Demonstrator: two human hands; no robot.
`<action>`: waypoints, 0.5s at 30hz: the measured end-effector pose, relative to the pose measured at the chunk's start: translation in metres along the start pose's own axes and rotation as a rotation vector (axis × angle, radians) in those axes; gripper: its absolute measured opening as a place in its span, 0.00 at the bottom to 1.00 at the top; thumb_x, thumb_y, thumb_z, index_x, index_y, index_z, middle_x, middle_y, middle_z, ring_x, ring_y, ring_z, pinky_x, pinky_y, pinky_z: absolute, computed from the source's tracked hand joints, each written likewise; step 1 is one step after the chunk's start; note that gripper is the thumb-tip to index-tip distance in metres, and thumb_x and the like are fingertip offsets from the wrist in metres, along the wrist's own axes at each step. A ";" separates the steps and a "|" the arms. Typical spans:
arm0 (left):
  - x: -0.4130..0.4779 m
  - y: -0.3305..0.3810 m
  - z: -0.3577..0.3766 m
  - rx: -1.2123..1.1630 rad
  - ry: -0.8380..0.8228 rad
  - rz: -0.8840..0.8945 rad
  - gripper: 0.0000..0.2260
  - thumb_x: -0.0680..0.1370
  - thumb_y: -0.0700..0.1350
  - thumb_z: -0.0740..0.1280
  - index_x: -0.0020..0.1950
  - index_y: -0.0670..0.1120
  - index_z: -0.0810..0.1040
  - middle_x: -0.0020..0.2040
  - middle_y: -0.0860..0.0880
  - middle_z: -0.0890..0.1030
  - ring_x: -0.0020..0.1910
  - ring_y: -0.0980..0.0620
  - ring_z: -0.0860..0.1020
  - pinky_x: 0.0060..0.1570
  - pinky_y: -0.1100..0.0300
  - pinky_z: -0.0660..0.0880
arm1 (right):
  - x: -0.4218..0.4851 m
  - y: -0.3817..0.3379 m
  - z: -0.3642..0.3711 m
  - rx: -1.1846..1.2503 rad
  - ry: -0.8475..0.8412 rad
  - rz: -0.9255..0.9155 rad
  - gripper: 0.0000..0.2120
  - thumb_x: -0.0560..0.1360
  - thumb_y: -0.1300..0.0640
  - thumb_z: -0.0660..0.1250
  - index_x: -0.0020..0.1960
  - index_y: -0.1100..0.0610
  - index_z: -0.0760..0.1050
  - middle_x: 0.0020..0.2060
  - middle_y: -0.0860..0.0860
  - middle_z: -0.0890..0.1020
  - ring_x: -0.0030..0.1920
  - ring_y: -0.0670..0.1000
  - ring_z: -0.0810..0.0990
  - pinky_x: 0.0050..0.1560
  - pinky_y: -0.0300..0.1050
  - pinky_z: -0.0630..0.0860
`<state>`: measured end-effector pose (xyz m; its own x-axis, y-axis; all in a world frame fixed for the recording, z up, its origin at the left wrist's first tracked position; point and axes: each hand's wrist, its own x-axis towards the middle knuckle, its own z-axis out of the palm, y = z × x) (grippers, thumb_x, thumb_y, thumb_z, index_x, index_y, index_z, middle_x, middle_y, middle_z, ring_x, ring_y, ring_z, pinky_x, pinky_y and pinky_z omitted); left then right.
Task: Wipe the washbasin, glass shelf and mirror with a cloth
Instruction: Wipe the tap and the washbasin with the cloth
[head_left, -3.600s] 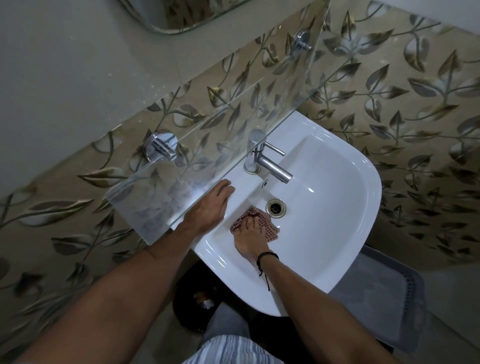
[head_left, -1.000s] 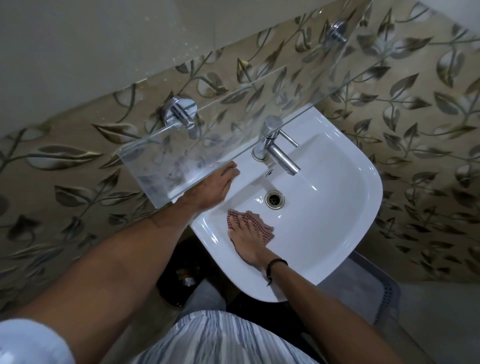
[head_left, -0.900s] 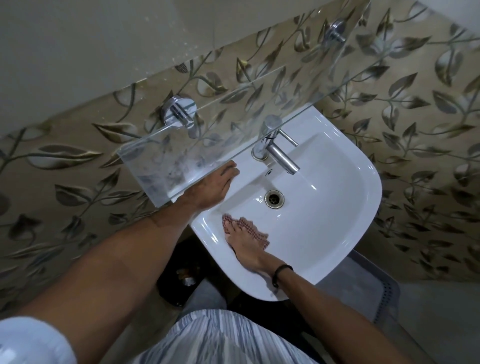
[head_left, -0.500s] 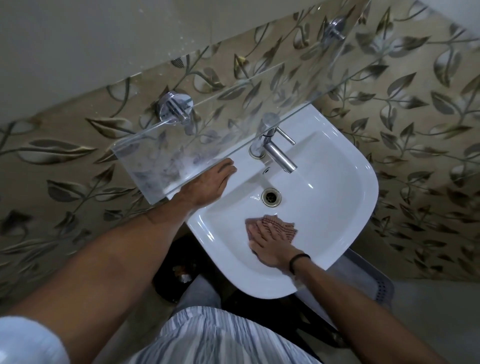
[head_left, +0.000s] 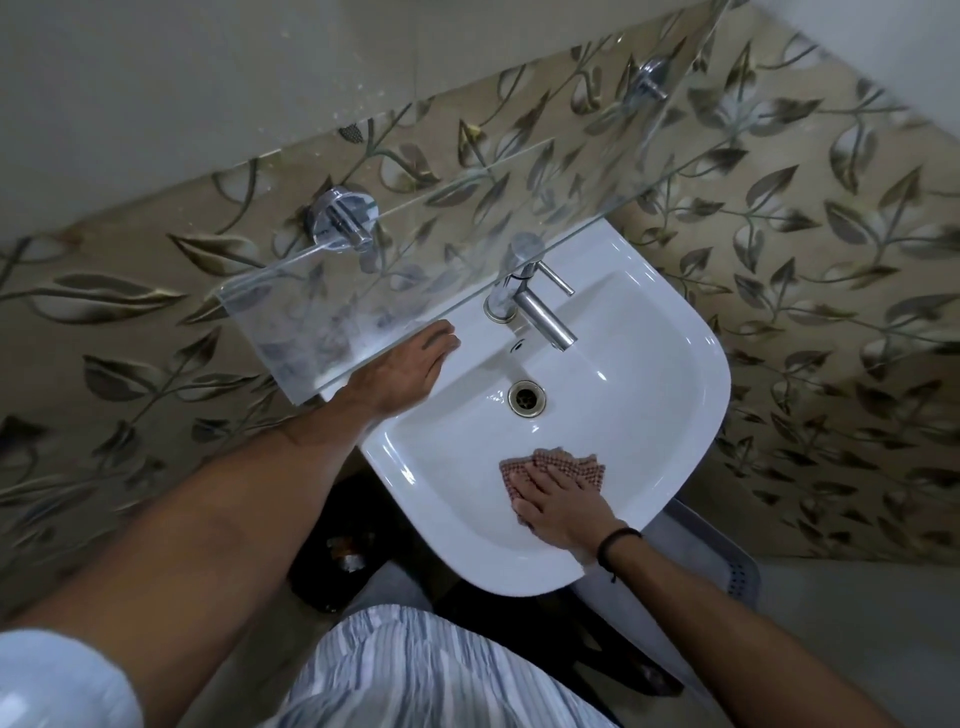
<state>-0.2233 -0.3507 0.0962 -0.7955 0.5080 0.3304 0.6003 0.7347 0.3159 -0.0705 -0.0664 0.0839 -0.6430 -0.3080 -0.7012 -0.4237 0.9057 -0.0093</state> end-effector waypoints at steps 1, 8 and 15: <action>-0.001 -0.001 0.001 -0.005 0.001 0.000 0.11 0.84 0.40 0.62 0.65 0.42 0.78 0.67 0.44 0.75 0.65 0.49 0.72 0.70 0.73 0.52 | 0.008 -0.006 -0.001 0.044 -0.029 0.091 0.32 0.78 0.38 0.40 0.74 0.43 0.69 0.76 0.51 0.68 0.75 0.57 0.68 0.69 0.61 0.68; 0.000 -0.002 0.003 -0.072 -0.015 -0.029 0.12 0.83 0.39 0.62 0.66 0.42 0.77 0.69 0.43 0.75 0.68 0.49 0.70 0.70 0.64 0.60 | 0.054 -0.067 -0.015 0.413 0.021 -0.024 0.39 0.76 0.42 0.29 0.81 0.57 0.52 0.82 0.55 0.44 0.81 0.61 0.41 0.78 0.64 0.42; -0.004 -0.002 0.008 -0.112 -0.101 -0.130 0.15 0.86 0.43 0.57 0.71 0.46 0.73 0.74 0.47 0.71 0.73 0.48 0.68 0.73 0.55 0.63 | 0.006 -0.014 0.009 0.200 -0.057 -0.159 0.33 0.82 0.37 0.35 0.81 0.53 0.55 0.82 0.50 0.50 0.81 0.53 0.45 0.80 0.56 0.44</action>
<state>-0.2213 -0.3505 0.0872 -0.8676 0.4592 0.1909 0.4933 0.7453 0.4485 -0.0623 -0.0781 0.0732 -0.5394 -0.4393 -0.7184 -0.3782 0.8886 -0.2594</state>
